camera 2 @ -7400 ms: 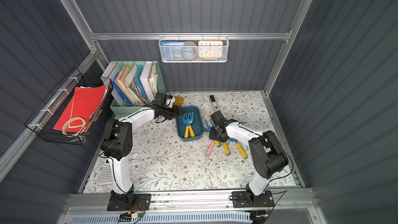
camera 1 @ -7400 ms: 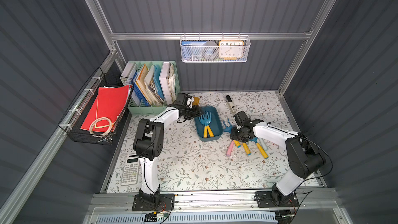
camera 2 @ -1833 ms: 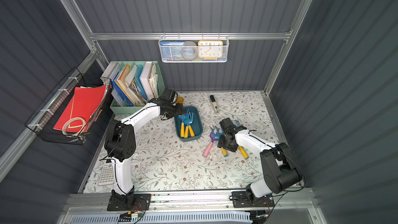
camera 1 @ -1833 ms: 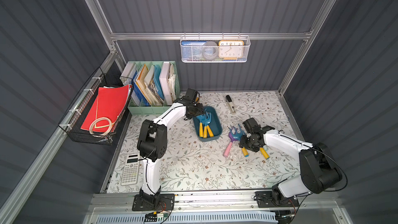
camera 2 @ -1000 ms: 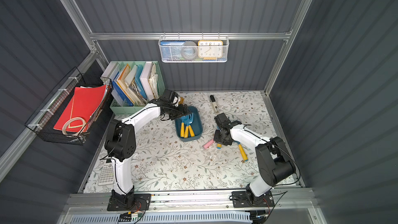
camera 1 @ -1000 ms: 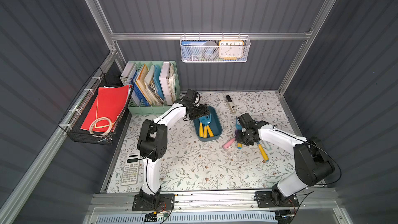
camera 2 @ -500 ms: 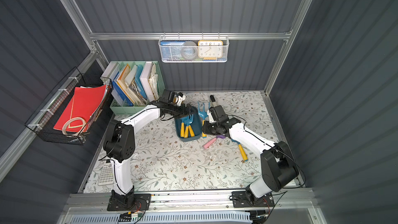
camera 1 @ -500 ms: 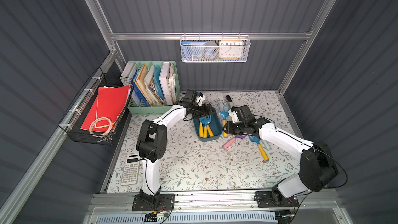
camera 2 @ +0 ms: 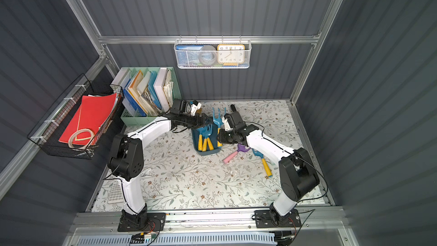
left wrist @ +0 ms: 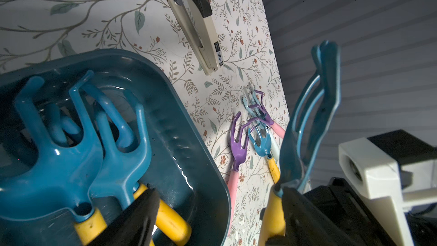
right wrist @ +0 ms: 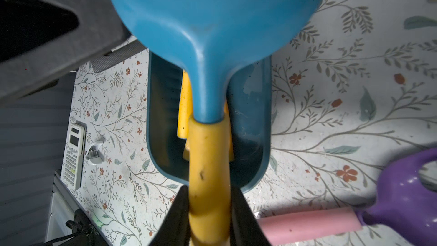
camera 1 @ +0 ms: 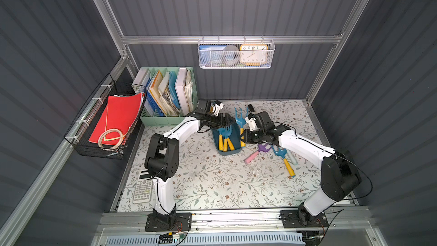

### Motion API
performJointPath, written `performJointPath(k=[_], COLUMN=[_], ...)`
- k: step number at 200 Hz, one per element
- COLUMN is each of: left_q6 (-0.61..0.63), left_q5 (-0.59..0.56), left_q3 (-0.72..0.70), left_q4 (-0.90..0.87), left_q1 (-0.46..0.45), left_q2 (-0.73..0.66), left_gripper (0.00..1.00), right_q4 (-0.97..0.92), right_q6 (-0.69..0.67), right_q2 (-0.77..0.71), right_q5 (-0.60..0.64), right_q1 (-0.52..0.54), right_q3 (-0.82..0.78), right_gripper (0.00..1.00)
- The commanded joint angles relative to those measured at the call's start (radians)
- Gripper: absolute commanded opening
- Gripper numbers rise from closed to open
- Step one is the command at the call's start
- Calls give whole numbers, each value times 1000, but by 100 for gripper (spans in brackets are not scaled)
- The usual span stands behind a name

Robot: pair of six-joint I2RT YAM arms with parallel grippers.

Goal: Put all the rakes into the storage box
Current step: Pick up the rake at the center of the board, then place the rake in the storage box.

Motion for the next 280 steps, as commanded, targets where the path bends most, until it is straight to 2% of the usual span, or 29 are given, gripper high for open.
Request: performJointPath(k=[1,28,50,67,117,133,152,158,173,176,189,219,280], left_q6=[50,54,37,28,-2,-16,-38,-42,-54,-58,-78,-137,-197], left_q5=[87,161,160,150,117,118,116,108,84,76,46,20,48], left_q3=[-3,-3,27,55,70,61,51,47,35,31,7,-36,-15], left_q4=[13,58,44,26,30,50,70,73,84,87,112,177,202], left_q1=[10,10,10,10,22,29,34,35,37,37,39,46,51], left_q2=[-46,-47,-15,21,71,75,84,86,93,93,97,116,179], left_gripper=[87,86,85,79,20,7,6,6,6,6,4,3,4], right_q4=[28,22,21,19,-9,-10,-3,-4,-12,-11,-12,0,-21], right_q6=[6,-10,-30,-42,-51,-45,-27,-23,1,6,31,45,49], right_q2=[31,61,74,84,94,93,92,92,89,87,78,53,12], right_q5=[-9,-59,-96,-126,-112,-85,-38,-24,24,66,135,191,239], right_q1=[-1,6,15,22,30,30,29,27,29,28,28,26,24], right_q3=[39,70,90,103,99,88,79,78,73,72,63,39,-3], right_gripper=[16,16,16,16,17,17,18,22,42,45,52,53,53])
